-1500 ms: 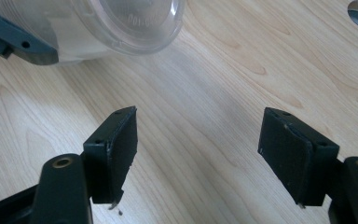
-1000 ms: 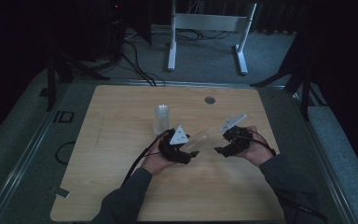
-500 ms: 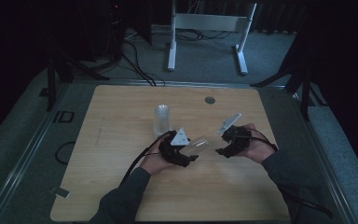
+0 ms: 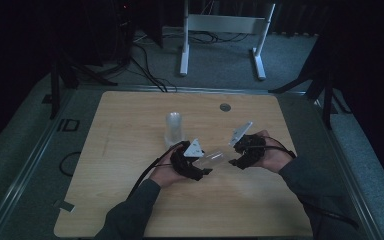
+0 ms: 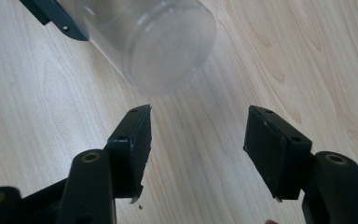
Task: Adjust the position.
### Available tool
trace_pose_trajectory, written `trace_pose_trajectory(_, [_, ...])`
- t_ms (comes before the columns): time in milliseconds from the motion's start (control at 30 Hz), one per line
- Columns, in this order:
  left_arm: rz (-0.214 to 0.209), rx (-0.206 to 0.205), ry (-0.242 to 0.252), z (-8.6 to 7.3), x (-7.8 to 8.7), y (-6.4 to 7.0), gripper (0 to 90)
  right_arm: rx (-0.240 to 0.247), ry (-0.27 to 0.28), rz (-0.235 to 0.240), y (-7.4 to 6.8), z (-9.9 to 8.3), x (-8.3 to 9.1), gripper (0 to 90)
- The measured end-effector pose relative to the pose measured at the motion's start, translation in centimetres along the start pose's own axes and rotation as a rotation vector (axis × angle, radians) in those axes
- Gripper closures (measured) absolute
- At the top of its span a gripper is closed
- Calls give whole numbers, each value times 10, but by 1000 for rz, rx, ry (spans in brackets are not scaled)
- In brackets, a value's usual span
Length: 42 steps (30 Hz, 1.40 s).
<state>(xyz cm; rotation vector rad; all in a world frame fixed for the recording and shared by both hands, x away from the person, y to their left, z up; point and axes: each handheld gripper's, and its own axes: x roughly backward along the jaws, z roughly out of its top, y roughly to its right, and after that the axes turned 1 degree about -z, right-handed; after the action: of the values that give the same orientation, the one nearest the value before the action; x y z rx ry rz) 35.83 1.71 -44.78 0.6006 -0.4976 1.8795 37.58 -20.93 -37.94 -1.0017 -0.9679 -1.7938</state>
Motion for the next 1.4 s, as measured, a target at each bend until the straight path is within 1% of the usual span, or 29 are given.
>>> trace_pose_trajectory(67, [-1, -4, -4, 0, 0, 0, 301, 19, -8, 4, -1, 2, 0, 414])
trace_pose_trajectory(267, [-3, -20, -18, -1, 0, 2, 301, 50, -32, 21, -3, 4, -2, 416])
trace_pose_trajectory(400, [-3, -30, -32, -1, -1, 3, 302, 81, -52, 33, -6, 5, -2, 414])
trace_pose_trajectory(433, [-3, -30, -32, -1, -1, 3, 302, 81, -52, 33, -6, 5, -2, 414])
trace_pose_trajectory(500, [-9, -40, -46, -1, -2, 3, 302, 102, -60, 41, -7, 7, -1, 411])
trace_pose_trajectory(633, [-19, -51, -58, 1, -3, 4, 302, 122, -73, 50, -9, 10, -2, 408])
trace_pose_trajectory(767, [-21, -61, -72, 2, -3, 6, 302, 153, -82, 65, -11, 12, -4, 396])
trace_pose_trajectory(867, [-22, -78, -83, 2, -4, 6, 302, 176, -95, 70, -13, 14, -5, 389])
trace_pose_trajectory(1000, [-26, -93, -97, 3, -5, 10, 302, 195, -100, 77, -15, 16, -7, 383])
trace_pose_trajectory(1067, [-26, -93, -97, 3, -5, 10, 301, 201, -101, 80, -15, 16, -8, 382])
trace_pose_trajectory(1100, [-25, -118, -114, 3, -6, 12, 302, 207, -112, 93, -17, 17, -9, 382])
trace_pose_trajectory(1167, [-25, -128, -121, 3, -6, 13, 302, 220, -121, 107, -19, 17, -11, 382])
trace_pose_trajectory(1233, [-27, -130, -120, 3, -7, 13, 302, 227, -121, 116, -21, 18, -12, 377])
trace_pose_trajectory(1400, [-38, -144, -116, 3, -7, 16, 302, 237, -123, 120, -23, 20, -15, 365])
